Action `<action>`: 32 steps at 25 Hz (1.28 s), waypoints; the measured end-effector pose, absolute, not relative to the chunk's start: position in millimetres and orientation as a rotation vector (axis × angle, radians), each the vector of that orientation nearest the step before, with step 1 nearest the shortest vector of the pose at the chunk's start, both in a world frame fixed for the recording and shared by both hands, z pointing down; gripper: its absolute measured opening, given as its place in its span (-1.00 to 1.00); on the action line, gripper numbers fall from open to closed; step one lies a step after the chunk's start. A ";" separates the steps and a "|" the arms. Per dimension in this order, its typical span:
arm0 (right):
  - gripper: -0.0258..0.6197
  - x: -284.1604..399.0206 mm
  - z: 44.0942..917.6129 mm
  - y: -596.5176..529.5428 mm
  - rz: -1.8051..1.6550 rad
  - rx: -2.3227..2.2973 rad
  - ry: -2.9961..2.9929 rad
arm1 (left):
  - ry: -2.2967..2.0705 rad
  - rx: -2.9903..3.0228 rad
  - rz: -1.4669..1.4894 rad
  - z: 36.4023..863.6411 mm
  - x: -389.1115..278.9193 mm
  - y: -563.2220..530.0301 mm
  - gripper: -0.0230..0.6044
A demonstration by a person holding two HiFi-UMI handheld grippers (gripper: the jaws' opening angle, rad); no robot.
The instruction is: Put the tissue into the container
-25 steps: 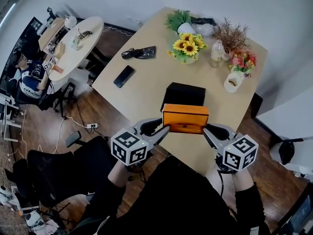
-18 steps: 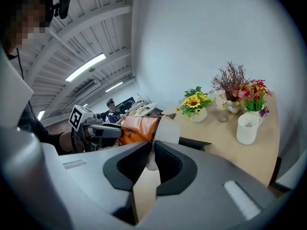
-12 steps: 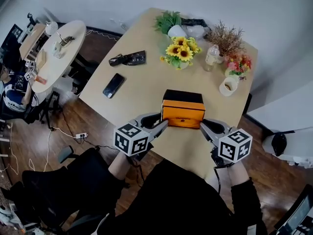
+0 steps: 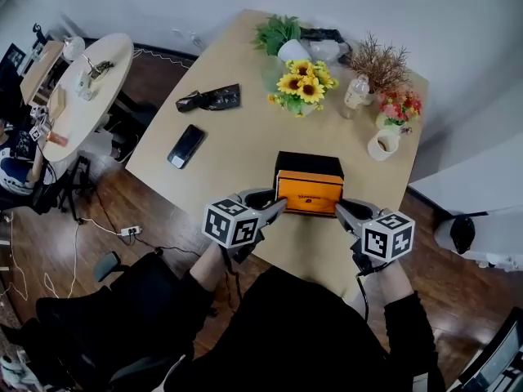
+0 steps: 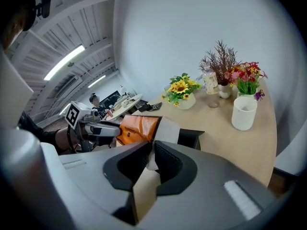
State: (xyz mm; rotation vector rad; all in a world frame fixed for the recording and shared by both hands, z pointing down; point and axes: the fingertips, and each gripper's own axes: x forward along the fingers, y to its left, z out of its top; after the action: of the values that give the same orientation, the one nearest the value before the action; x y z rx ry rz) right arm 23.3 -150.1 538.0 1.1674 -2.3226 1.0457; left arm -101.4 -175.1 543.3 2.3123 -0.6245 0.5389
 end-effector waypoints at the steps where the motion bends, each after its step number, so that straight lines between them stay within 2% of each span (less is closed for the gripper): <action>1: -0.78 24.0 541.6 -150.4 1.055 1.166 -2.311 | -0.617 2.304 0.545 547.1 -100.6 -175.7 -0.56; 17: -0.78 32.3 597.7 -158.0 1.196 1.119 -2.141 | -0.574 2.162 0.758 599.4 -91.0 -183.9 -0.56; 32: -0.78 34.0 629.9 -159.3 1.127 1.006 -1.904 | -0.582 2.057 1.011 628.8 -87.8 -180.4 -0.56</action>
State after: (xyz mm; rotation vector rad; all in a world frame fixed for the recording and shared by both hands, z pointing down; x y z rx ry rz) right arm 34.0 -159.3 629.9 1.0061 -1.9037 1.1265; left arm -87.8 -180.4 628.8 2.0572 -0.5819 1.0106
